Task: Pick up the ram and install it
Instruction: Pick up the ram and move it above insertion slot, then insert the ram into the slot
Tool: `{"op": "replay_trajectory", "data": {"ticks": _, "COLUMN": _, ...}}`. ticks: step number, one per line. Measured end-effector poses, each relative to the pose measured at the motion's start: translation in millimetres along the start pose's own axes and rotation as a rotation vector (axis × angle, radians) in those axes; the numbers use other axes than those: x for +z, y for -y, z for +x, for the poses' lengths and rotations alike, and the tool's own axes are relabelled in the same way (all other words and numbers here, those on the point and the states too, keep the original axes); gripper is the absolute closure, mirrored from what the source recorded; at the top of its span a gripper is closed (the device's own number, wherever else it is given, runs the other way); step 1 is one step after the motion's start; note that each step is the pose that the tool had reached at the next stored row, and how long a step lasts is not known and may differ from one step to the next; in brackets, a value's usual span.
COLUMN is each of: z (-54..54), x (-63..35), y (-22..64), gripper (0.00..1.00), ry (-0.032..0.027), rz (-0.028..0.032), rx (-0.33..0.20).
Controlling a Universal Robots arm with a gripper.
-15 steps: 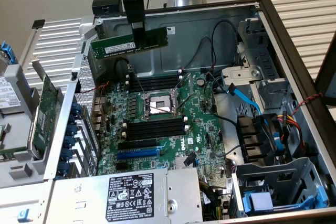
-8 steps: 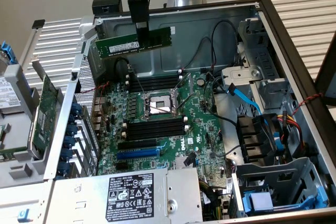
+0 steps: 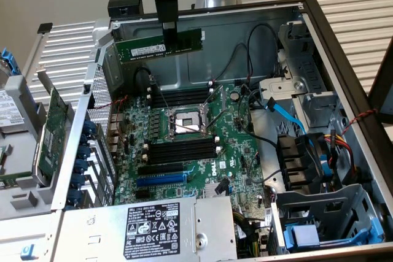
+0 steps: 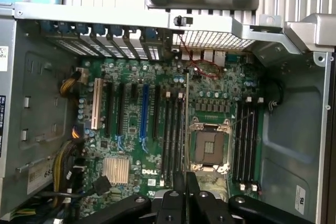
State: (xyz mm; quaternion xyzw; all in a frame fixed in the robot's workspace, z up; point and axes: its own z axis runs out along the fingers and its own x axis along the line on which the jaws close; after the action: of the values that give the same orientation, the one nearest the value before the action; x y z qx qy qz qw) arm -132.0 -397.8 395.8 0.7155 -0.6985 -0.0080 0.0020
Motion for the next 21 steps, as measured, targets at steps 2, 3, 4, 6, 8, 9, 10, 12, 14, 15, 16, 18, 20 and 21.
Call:
{"op": "replay_trajectory", "data": {"ticks": 2, "z": -4.1, "x": 0.5, "y": 2.9, "gripper": 0.87, "ry": 0.0000, "rz": -0.0001, "rx": 0.000}}
{"op": "replay_trajectory", "data": {"ticks": 3, "z": -5.7, "x": 0.9, "y": 4.2, "gripper": 0.87, "ry": 0.0000, "rz": -0.0001, "rx": 0.000}}
{"op": "replay_trajectory", "data": {"ticks": 4, "z": -6.5, "x": 1.5, "y": 5.1, "gripper": 0.87, "ry": 0.0001, "rz": 0.0000, "rx": 0.000}}
{"op": "replay_trajectory", "data": {"ticks": 6, "z": -7.0, "x": 3.3, "y": 5.3, "gripper": 0.87, "ry": 0.0002, "rz": 0.0001, "rx": 0.000}}
{"op": "replay_trajectory", "data": {"ticks": 8, "z": -7.0, "x": 5.8, "y": 5.3, "gripper": 0.87, "ry": 0.0010, "rz": 0.0000, "rx": 0.000}}
{"op": "replay_trajectory", "data": {"ticks": 9, "z": -7.0, "x": 7.4, "y": 5.4, "gripper": 0.87, "ry": 0.0017, "rz": 0.0001, "rx": 0.000}}
{"op": "replay_trajectory", "data": {"ticks": 10, "z": -7.0, "x": 8.9, "y": 5.4, "gripper": 0.87, "ry": 0.0019, "rz": 0.0001, "rx": 0.000}}
{"op": "replay_trajectory", "data": {"ticks": 12, "z": -7.0, "x": 12.3, "y": 5.5, "gripper": 0.87, "ry": 0.0027, "rz": 0.0000, "rx": 0.000}}
{"op": "replay_trajectory", "data": {"ticks": 14, "z": -6.9, "x": 15.9, "y": 5.5, "gripper": 0.87, "ry": 0.0040, "rz": 0.0001, "rx": 0.000}}
{"op": "replay_trajectory", "data": {"ticks": 15, "z": -6.9, "x": 17.7, "y": 5.5, "gripper": 0.87, "ry": 0.0046, "rz": 0.0000, "rx": 0.000}}
{"op": "replay_trajectory", "data": {"ticks": 16, "z": -6.9, "x": 19.6, "y": 5.6, "gripper": 0.87, "ry": 0.0053, "rz": 0.0001, "rx": 0.000}}
{"op": "replay_trajectory", "data": {"ticks": 18, "z": -6.8, "x": 23.3, "y": 5.6, "gripper": 0.87, "ry": 0.0064, "rz": 0.0002, "rx": 0.000}}
{"op": "replay_trajectory", "data": {"ticks": 20, "z": -6.8, "x": 26.8, "y": 5.6, "gripper": 0.87, "ry": 0.0070, "rz": 0.0002, "rx": 0.000}}
{"op": "replay_trajectory", "data": {"ticks": 21, "z": -6.8, "x": 28.7, "y": 5.7, "gripper": 0.87, "ry": 0.0072, "rz": 0.0002, "rx": 0.000}}
